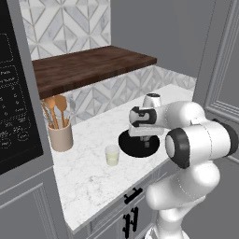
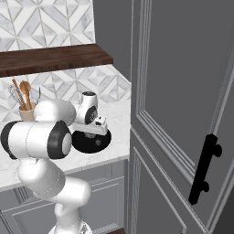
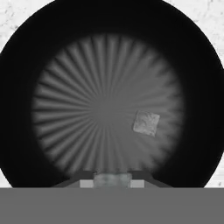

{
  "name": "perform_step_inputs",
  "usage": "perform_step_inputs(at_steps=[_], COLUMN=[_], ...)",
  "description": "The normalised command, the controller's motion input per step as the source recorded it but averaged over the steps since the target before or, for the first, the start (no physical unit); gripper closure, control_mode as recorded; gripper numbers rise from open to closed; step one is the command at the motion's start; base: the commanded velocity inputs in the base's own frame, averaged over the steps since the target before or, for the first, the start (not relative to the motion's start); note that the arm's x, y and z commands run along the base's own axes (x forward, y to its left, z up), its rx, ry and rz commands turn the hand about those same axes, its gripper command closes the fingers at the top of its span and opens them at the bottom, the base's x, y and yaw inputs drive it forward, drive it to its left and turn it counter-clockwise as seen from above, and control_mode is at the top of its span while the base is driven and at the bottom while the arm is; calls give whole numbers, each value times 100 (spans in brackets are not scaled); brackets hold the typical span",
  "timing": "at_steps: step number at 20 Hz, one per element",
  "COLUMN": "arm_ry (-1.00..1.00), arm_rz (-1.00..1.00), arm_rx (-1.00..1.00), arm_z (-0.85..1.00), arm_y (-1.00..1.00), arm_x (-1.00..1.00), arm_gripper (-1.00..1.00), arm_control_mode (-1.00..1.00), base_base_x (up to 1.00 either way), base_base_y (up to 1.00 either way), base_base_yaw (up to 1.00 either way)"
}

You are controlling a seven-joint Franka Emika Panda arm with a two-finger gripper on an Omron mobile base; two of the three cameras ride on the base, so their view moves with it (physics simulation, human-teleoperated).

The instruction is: Grab a lemon wedge from the fridge and one ice cube from the ice bowl, and put them in the glass of lemonade.

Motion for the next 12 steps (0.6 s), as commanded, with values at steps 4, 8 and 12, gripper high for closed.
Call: perform_step_inputs(at_steps=[4, 8, 12], arm_ry=[-19, -17, -3], arm_rz=[0, 0, 14], arm_rx=[1, 1, 3], arm_z=[26, 25, 34], arm_y=[4, 9, 55], arm_x=[-19, -25, -29], arm_gripper=[100, 100, 100], arm_control_mode=[-100, -100, -100], base_base_x=[0, 0, 0], base_base_y=[0, 0, 0], base_base_yaw=[0, 0, 0])
